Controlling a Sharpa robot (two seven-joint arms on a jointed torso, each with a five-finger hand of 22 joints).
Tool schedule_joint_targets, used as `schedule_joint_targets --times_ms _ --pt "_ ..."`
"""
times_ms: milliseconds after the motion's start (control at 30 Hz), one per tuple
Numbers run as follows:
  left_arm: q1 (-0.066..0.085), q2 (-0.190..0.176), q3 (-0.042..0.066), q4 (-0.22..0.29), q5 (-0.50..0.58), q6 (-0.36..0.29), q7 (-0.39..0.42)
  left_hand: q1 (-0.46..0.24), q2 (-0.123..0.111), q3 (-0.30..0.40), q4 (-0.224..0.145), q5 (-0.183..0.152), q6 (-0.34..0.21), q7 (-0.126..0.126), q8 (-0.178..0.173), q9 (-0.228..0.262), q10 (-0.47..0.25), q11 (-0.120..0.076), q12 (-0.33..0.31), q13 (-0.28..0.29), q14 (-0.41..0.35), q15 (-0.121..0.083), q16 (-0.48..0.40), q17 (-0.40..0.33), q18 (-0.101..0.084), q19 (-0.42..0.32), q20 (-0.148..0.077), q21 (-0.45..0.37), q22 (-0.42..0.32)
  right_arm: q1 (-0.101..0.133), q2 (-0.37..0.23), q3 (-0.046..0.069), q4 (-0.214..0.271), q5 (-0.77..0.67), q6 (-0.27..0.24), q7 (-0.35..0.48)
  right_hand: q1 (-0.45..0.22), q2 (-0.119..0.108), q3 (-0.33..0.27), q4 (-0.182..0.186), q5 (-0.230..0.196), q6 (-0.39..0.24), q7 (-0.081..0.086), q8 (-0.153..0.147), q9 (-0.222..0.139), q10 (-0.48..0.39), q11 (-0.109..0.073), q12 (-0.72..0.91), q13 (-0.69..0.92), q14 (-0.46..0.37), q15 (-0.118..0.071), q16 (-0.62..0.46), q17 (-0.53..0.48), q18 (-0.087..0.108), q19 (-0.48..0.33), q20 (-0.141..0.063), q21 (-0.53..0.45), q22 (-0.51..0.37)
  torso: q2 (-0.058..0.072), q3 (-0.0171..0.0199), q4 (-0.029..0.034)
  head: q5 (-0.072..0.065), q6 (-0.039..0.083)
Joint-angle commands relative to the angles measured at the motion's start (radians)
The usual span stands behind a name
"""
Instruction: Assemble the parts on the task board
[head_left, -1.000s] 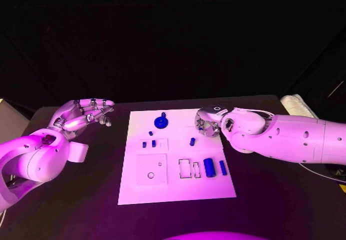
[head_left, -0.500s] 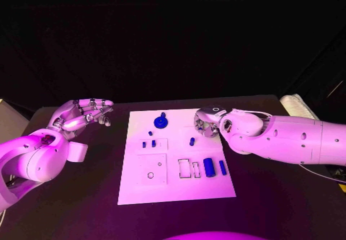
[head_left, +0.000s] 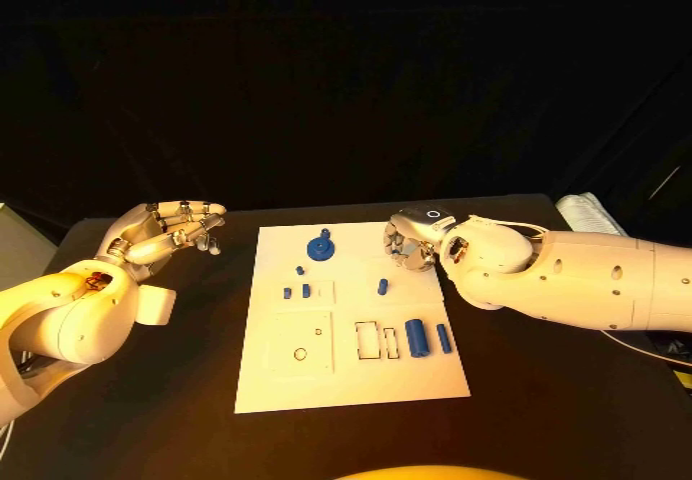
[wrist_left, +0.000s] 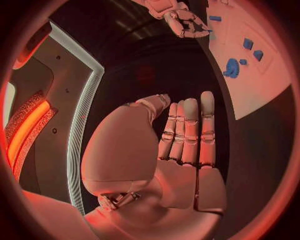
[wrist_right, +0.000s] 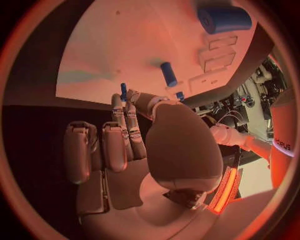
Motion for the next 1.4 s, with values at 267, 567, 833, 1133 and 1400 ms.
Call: schedule_joint_targets --times_ms 267,567,833,1133,1400 --pt "-0.006 0.023 0.000 -0.028 0.011 0.004 0.012 0.004 0.009 -0.007 0.000 0.001 -0.003 0.006 -0.003 0.000 0.006 0.002 -0.008 -0.003 -0.005 0.001 -0.008 -0.002 0.013 0.009 -0.001 -0.004 -0.002 0.021 -0.016 0.005 0.074 0.062 -0.066 0.043 0.008 0.015 0.000 -0.009 0.004 -0.001 0.001 0.007 0.002 0.057 -0.049 -0.003 0.001 0.059 -0.007 -0.005 0.006 -0.012 0.074 -0.007 0.005 0.225 -0.023 -0.0088 -0.0011 0.004 -0.006" --pt "-0.018 0.066 -0.001 -0.087 0.012 0.009 0.013 0.004 0.009 -0.008 0.000 0.001 -0.003 0.006 -0.004 0.000 0.006 0.002 -0.009 -0.003 -0.006 0.002 -0.009 -0.002 0.013 0.009 -0.001 -0.004 -0.002 -0.008 0.033 0.005 0.150 0.068 -0.082 0.068 0.009 0.015 0.001 -0.010 0.004 -0.001 0.002 0.007 0.003 0.057 -0.049 -0.004 0.000 0.059 -0.008 -0.005 0.006 -0.011 0.074 -0.007 0.003 0.224 -0.047 -0.0146 0.0011 0.044 -0.020" --pt "-0.028 0.119 -0.001 -0.149 0.012 0.016 0.016 0.004 0.009 -0.008 0.000 0.001 -0.004 0.006 -0.004 0.000 0.006 0.002 -0.010 -0.004 -0.006 0.002 -0.009 -0.002 0.013 0.009 -0.001 -0.005 -0.002 -0.075 0.123 0.002 0.165 0.064 -0.083 0.094 0.009 0.016 0.003 -0.013 0.004 -0.002 0.003 0.007 0.004 0.057 -0.048 -0.006 0.000 0.059 -0.008 -0.006 0.004 -0.011 0.073 -0.008 -0.001 0.223 -0.069 -0.0215 0.0076 0.093 -0.039" --pt "-0.030 0.152 -0.005 -0.174 0.005 0.022 0.014 0.004 0.010 -0.009 0.000 0.001 -0.004 0.006 -0.004 -0.001 0.005 0.002 -0.010 -0.004 -0.006 0.002 -0.010 -0.002 0.013 0.009 -0.001 -0.005 -0.003 -0.143 0.197 -0.001 0.119 0.044 -0.080 0.111 0.009 0.017 0.005 -0.016 0.005 -0.005 0.004 0.006 0.005 0.056 -0.047 -0.009 -0.001 0.059 -0.007 -0.006 0.004 -0.010 0.073 -0.008 -0.004 0.223 -0.075 -0.0263 0.0148 0.131 -0.058" --pt "-0.030 0.152 -0.006 -0.166 0.000 0.022 0.013 0.004 0.010 -0.009 0.000 0.001 -0.004 0.006 -0.004 -0.001 0.005 0.002 -0.010 -0.004 -0.006 0.002 -0.010 -0.002 0.013 0.009 -0.001 -0.005 -0.003 -0.164 0.216 -0.002 0.094 0.023 -0.081 0.103 0.010 0.018 0.006 -0.017 0.005 -0.006 0.005 0.006 0.005 0.056 -0.047 -0.009 -0.001 0.059 -0.007 -0.005 0.005 -0.010 0.072 -0.008 -0.004 0.223 -0.070 -0.0262 0.0135 0.152 -0.076"
